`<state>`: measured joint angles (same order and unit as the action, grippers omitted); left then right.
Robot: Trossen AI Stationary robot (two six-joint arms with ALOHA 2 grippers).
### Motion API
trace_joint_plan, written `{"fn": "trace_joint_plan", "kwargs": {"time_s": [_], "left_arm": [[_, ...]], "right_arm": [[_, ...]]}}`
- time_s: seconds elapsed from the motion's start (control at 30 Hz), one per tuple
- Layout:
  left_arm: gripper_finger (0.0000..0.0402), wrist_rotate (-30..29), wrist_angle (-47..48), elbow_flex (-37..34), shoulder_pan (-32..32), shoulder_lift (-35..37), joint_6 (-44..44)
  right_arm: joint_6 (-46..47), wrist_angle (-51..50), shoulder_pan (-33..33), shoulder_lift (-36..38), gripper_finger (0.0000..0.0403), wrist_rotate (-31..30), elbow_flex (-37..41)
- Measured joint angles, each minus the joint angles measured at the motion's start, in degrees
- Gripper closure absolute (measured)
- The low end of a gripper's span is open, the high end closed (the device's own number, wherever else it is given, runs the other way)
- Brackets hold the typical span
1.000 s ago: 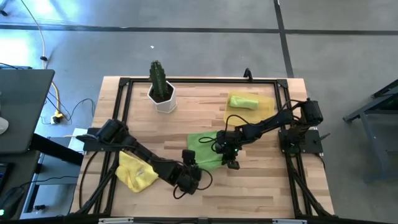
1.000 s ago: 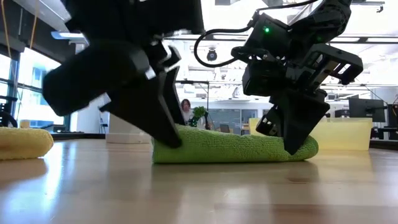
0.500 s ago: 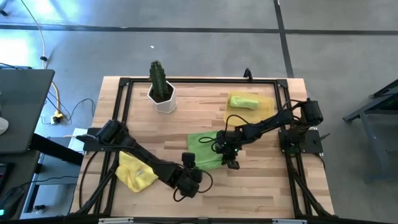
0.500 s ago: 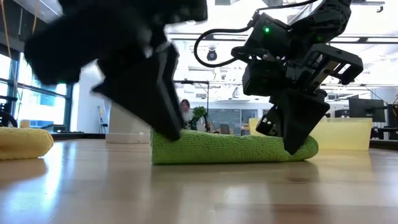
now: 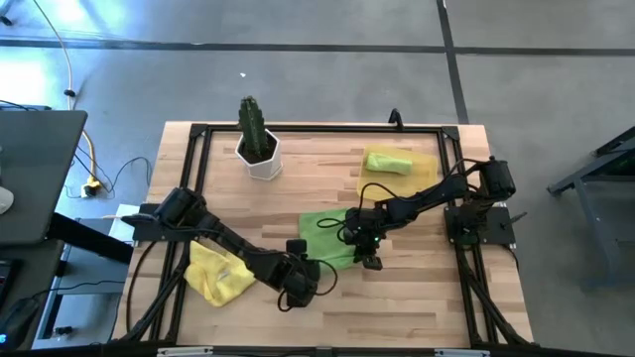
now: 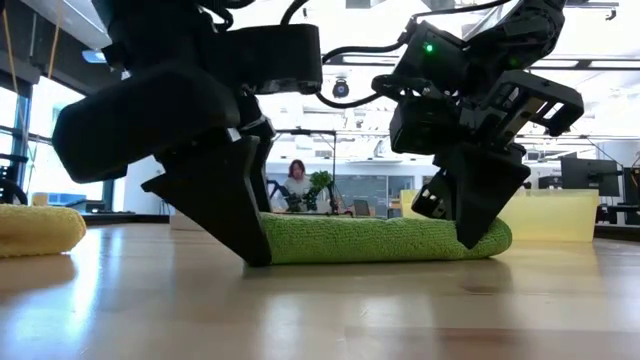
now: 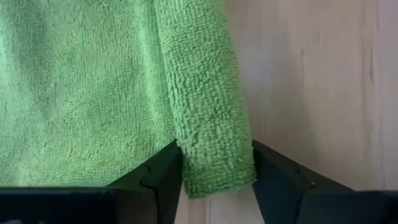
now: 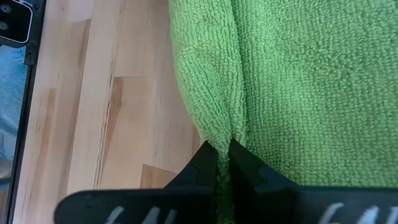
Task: Roll microfiber towels into tight, uniform cylinder then place into a basket
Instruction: Roll the green microfiber cloth
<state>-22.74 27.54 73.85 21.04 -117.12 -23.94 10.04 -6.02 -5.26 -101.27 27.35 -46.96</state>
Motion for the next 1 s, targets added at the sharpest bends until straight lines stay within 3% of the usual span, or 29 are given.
{"fn": "trace_joint_plan", "kwargs": {"time_s": [0.23,0.53,0.7,1.0], "left_arm": [[0.0266,0.3,7.7,2.9,-0.2,0.5,-1.8],[0.0224,2.5,19.6,7.7,-0.4,0.7,-6.7],[0.0201,2.3,18.1,10.5,0.5,0.7,-2.5],[0.0197,0.2,10.4,11.3,2.0,-0.5,3.6]], "right_arm": [[-0.2,0.0,0.0,0.0,0.0402,0.0,0.0],[-0.2,-0.1,0.0,0.0,0.0402,0.0,0.0],[0.0,-0.1,0.0,0.0,0.0402,0.0,0.0],[0.0,-0.1,0.0,0.0,0.0402,0.0,0.0]]}}
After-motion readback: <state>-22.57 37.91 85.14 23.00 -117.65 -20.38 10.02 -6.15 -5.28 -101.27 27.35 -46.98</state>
